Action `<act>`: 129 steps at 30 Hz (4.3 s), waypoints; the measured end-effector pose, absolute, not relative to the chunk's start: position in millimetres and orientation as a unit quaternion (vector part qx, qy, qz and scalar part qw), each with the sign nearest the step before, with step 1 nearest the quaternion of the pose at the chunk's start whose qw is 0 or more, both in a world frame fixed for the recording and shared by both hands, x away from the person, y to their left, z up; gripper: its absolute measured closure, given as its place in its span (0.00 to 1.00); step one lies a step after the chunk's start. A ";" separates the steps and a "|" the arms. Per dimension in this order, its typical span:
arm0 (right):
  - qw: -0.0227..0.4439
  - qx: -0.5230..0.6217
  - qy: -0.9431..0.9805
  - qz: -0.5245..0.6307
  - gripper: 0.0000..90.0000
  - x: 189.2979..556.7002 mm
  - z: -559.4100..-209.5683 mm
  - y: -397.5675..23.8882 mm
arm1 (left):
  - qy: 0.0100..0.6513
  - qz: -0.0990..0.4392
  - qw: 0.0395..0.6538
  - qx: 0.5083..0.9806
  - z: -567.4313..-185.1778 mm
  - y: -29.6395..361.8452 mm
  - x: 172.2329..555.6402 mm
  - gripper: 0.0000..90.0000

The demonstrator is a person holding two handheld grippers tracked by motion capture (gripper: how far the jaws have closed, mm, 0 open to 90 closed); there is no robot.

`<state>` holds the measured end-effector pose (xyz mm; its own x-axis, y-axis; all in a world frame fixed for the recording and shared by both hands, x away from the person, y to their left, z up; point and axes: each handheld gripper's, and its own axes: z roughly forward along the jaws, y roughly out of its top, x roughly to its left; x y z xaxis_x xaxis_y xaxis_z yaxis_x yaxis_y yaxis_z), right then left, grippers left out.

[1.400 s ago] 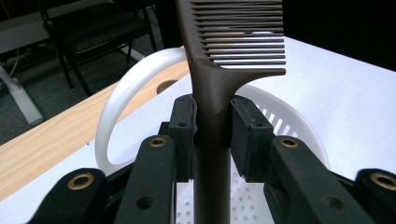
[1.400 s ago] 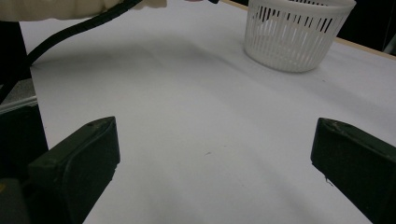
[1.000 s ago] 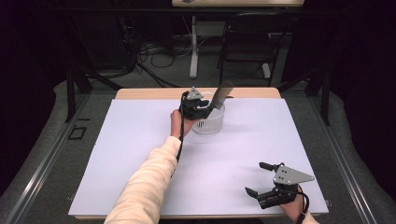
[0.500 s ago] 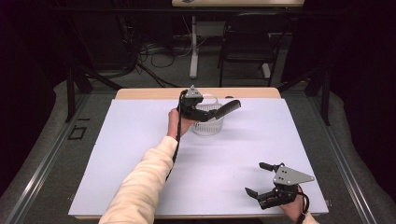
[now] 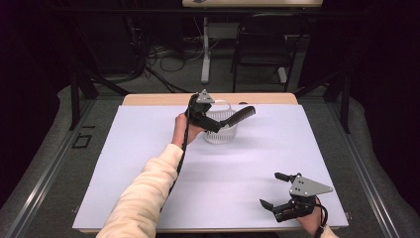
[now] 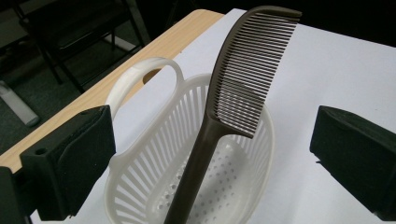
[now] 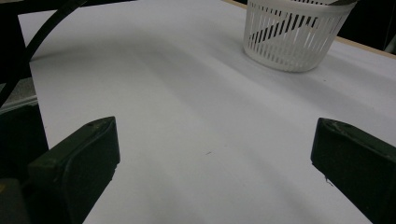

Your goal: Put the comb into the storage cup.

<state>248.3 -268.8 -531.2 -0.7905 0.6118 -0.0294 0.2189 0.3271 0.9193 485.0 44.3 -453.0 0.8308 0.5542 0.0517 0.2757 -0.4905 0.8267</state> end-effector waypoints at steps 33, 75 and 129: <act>0.188 0.261 0.796 0.513 0.01 248.5 -531.5 -266.2 | 0.254 0.158 0.413 0.860 -436.8 79.3 457.2 0.00; 0.182 0.262 0.797 0.513 0.01 249.7 -532.7 -264.7 | 0.302 0.148 0.367 0.867 -453.6 145.8 398.1 0.00; 0.182 0.265 0.798 0.510 0.01 249.9 -533.2 -264.2 | 0.350 0.164 0.372 0.844 -490.9 207.3 308.8 0.00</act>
<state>249.9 -264.2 -533.2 -0.7937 0.6079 -0.0208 0.2368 0.3403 0.9100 308.8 207.3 -490.9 0.7007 0.7132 0.0158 0.4700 -0.4782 0.7419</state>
